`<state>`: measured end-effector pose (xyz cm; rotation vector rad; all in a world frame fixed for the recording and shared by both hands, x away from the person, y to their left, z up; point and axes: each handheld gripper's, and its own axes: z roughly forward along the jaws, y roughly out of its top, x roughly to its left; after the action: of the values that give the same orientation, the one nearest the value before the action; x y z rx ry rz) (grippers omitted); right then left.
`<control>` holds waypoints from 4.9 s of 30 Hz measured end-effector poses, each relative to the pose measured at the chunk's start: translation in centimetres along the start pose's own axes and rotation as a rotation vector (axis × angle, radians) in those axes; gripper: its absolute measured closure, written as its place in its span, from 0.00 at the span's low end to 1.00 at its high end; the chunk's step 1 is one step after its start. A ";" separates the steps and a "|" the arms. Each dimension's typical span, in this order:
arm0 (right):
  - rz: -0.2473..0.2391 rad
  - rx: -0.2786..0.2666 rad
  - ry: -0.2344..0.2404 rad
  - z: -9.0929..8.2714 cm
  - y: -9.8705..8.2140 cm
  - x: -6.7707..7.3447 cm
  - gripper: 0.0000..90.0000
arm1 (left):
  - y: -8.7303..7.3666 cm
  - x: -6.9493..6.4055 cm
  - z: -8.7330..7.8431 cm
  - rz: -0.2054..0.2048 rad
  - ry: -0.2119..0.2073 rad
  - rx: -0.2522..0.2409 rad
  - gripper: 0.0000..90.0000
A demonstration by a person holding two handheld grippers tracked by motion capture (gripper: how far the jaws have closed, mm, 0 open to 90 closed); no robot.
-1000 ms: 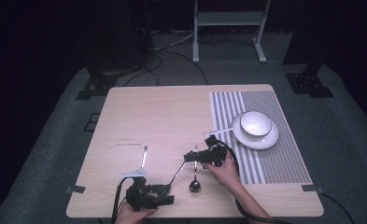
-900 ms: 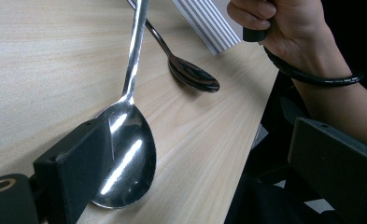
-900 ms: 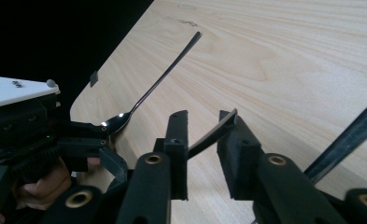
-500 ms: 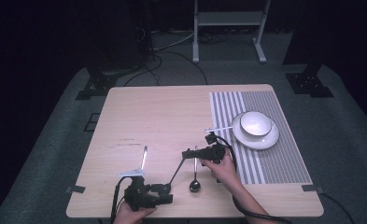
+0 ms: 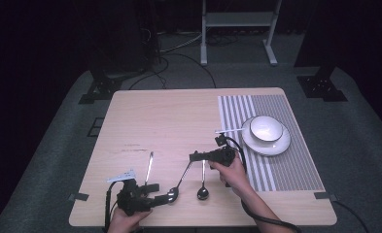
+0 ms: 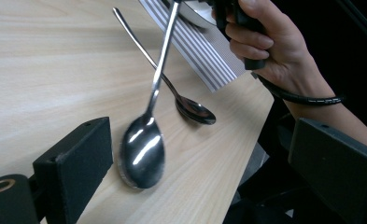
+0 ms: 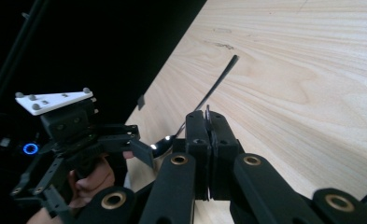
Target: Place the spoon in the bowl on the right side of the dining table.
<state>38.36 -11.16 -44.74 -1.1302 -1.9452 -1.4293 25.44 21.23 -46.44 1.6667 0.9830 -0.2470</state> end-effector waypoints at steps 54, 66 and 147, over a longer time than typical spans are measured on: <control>0.062 -0.259 -0.155 -15.0 4.0 -0.5 0.98 | 0.3 0.7 -1.9 0.023 0.084 -0.037 0.06; 0.113 -0.352 -0.222 -19.3 4.2 -1.7 0.98 | 0.3 0.8 -1.8 0.023 0.085 -0.038 0.06; 0.320 -0.618 -0.547 -30.3 2.4 -7.0 0.98 | 0.3 0.8 -2.0 0.029 0.067 -0.044 0.06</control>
<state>41.28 -41.52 -38.32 -2.1939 -1.5360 -1.7066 25.52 23.36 -46.09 1.6571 1.0065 -0.1505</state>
